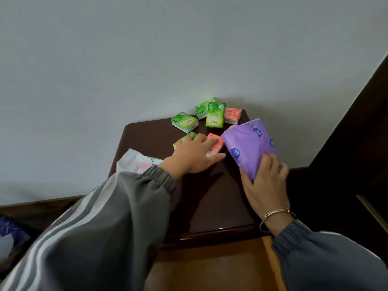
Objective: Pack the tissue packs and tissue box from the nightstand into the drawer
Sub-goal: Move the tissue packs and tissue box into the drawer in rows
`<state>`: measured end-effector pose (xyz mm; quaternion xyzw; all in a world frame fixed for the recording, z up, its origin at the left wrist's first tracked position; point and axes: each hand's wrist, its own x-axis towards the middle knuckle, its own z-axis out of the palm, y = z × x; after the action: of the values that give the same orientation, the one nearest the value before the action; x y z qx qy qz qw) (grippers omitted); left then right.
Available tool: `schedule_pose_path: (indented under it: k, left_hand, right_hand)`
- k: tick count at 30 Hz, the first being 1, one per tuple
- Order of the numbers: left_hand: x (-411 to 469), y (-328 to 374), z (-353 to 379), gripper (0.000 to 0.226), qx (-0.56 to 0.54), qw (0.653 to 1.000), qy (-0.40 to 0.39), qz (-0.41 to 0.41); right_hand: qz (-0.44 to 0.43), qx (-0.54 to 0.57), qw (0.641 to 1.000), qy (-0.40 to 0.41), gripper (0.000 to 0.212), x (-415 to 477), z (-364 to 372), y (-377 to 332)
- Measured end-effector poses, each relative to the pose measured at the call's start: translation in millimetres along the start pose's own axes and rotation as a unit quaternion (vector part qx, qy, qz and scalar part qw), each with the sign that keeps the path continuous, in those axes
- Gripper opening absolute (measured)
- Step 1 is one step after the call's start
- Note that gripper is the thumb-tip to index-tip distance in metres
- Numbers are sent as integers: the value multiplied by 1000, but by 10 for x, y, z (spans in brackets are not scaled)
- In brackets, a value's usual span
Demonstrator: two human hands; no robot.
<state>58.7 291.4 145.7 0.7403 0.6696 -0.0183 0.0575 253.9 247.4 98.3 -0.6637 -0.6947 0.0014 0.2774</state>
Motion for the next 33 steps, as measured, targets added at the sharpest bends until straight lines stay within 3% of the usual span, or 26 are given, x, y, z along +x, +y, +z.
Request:
schedule_pose_path:
  k: [3,8,12,16,19,24,26,29,31,33]
  left_hand:
    - [-38,-130,-180,70,-1,997,-77,-12]
    - [293,-476,-351,65,-56,994,70,-56]
    - [593,-697,-186,73,-115,983,36,-137]
    - [904,-754,-159,54,-75,994,-9,-84]
    - [956,-831,-204,66,10,998,-43,-41]
    - [814,-946,-284,66,113,993,12,-39]
    - [701,-955,-351,71,73,994,41,-75]
    - [483,-935,-538,69,-80,986,75,-124]
    - [308,-878,-658,64,-183,974,37,-127]
    - [141,-740,-713,68,-202,971,-17,-126]
  right_hand:
    - [2,10,1000,-1,49,-8,-32,-33]
    - [6,-20,1000,-20,54,-14,-64,-65]
    - [10,-37,999,-28,56,-12,-70,-87]
    - [-5,-43,999,-8,57,-8,-21,-78]
    - [-9,-52,999,-1,58,-5,14,-60]
    - [-16,-65,998,-9,59,-16,14,-59]
    - [-13,-68,997,-20,59,-15,1,-63]
    - [-14,-70,997,-27,58,-12,-11,-66]
    - [-11,-69,997,-35,59,-7,-21,-75]
    - [-8,-74,996,-47,59,-5,-31,-84]
